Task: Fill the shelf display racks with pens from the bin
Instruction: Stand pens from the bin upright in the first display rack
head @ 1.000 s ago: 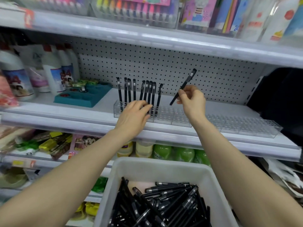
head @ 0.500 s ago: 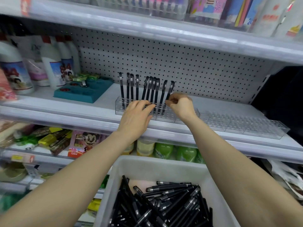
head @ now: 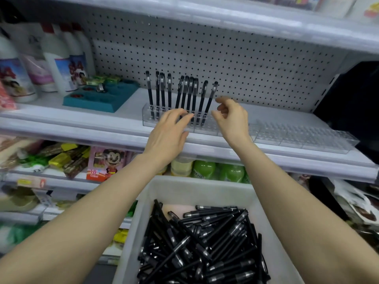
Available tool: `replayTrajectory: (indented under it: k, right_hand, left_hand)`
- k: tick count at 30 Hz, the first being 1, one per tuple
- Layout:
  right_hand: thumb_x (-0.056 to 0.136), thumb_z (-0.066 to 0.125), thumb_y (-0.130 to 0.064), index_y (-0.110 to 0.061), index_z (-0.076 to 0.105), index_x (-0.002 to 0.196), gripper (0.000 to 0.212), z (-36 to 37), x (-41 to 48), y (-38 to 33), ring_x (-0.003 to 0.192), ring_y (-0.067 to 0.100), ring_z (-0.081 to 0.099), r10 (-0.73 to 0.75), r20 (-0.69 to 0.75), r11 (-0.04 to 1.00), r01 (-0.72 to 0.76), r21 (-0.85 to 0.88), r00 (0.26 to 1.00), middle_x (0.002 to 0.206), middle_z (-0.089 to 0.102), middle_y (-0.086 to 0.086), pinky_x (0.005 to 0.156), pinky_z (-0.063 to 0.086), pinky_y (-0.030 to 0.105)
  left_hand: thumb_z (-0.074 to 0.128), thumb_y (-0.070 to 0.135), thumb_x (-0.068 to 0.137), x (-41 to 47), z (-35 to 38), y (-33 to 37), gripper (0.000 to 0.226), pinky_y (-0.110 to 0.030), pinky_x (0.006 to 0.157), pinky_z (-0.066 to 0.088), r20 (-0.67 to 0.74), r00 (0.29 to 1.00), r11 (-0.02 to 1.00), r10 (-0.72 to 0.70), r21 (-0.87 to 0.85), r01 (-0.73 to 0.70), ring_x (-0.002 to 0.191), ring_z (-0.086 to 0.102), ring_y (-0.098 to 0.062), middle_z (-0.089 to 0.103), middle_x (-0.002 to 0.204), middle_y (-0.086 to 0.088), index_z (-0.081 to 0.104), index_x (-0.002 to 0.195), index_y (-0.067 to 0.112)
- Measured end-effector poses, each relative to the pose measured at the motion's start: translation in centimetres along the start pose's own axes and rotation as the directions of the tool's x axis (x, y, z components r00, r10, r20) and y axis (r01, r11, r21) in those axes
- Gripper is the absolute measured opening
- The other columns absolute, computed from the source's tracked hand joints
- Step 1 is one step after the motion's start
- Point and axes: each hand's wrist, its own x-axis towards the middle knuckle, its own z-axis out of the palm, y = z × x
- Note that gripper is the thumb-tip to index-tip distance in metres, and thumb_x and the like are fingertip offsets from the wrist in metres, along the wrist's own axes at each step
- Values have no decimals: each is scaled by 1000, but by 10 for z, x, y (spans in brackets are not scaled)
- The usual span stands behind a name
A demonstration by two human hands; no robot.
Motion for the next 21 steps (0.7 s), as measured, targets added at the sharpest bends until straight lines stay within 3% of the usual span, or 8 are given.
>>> replayTrajectory:
  k: [4,7,9,12,15,19,21]
  right_hand:
    - [89,64,-14,-16,70,108,19,-3,-63,7,80,12,59,-66,-25,995,68,70,998,94,68,0,78,52,30]
    - [86,66,-16,-20,73,95,11,-1,-110,16,75,12,62,-42,64,997,38,69,997,87,71,-5,77,53,34]
    - [84,68,-19,-23,74,90,9,0,-133,24,75,13,65,-6,180,1000,4,10,984,83,73,-7,77,53,34]
    - [84,70,-22,-28,75,86,8,-4,-150,31,76,11,65,39,393,994,4,-108,919,80,72,-11,78,53,33]
    - [83,71,-22,-27,76,86,8,-5,-155,30,78,11,65,19,479,980,79,-183,878,82,74,-9,77,51,28]
    - [82,70,-22,-28,76,93,13,7,-167,30,91,21,66,126,710,942,142,-305,693,94,74,-3,83,53,34]
    - [84,69,-21,-28,74,100,18,13,-172,29,97,27,64,142,744,901,226,-370,653,102,72,4,84,53,36]
  left_hand:
    - [55,22,95,-35,2,24,31,-38,86,46,54,998,995,16,-103,-10,109,50,-22,57,117,-1,62,125,19]
    - [57,21,92,-61,17,36,26,-39,81,47,142,988,989,56,-147,-35,99,55,-26,60,106,-1,67,116,19]
    - [58,22,92,-73,28,39,27,-40,85,47,201,979,989,31,-147,-1,102,55,-28,60,109,-3,66,117,18]
    - [53,25,96,-88,42,38,28,-35,88,42,266,963,987,-50,-137,89,108,52,-25,59,114,-3,65,122,20]
    - [49,28,100,-94,48,35,28,-32,84,35,299,951,985,-75,-126,117,105,51,-26,61,110,-3,65,121,22]
    - [51,28,99,-93,48,34,26,-33,83,35,287,954,980,-84,-147,130,101,52,-26,64,106,-2,68,117,22]
    - [52,28,99,-94,48,34,25,-33,82,36,280,957,980,-80,-151,126,99,53,-27,65,104,-3,68,116,22]
